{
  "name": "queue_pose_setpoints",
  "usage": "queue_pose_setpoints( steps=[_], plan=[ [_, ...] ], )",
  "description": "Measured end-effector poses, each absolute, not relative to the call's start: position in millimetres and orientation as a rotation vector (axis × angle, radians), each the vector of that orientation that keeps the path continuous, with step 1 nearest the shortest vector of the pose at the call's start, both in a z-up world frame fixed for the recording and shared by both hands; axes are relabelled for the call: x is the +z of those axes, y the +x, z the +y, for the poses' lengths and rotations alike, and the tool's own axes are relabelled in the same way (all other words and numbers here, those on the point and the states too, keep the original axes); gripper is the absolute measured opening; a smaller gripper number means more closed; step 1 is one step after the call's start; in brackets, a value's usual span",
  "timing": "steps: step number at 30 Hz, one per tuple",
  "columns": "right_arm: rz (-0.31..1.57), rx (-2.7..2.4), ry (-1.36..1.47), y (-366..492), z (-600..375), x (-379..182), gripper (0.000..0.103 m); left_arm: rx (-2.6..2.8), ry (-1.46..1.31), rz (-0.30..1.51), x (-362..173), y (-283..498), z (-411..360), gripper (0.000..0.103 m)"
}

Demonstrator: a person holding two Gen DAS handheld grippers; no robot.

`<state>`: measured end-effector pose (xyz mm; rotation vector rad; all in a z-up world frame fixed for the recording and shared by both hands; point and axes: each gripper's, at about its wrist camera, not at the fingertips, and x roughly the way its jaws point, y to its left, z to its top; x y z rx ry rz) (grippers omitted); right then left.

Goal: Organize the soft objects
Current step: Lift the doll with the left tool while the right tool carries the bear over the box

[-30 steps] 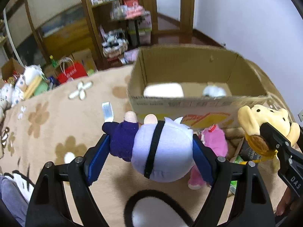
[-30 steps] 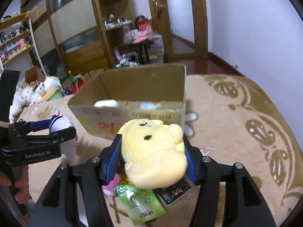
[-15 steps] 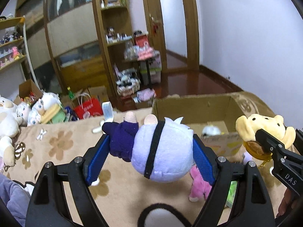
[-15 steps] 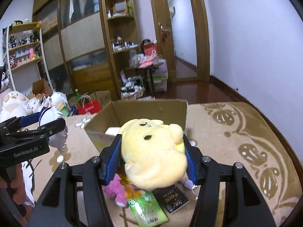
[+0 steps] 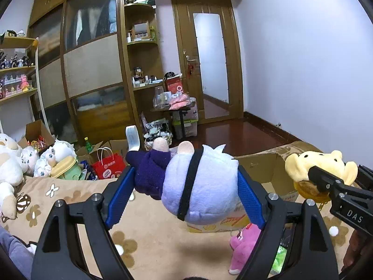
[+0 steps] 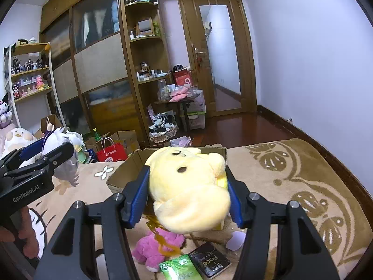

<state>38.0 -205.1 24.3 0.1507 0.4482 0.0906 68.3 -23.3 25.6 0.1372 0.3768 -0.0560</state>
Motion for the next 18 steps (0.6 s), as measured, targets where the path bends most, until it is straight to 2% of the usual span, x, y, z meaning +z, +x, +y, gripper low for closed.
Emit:
queue_pose_setpoints(
  steps=[18],
  plan=[
    [0.47,0.099,0.133,73,-197,20,0.063,-0.091,0.164,0.383,13,121,-44,0.084]
  ],
)
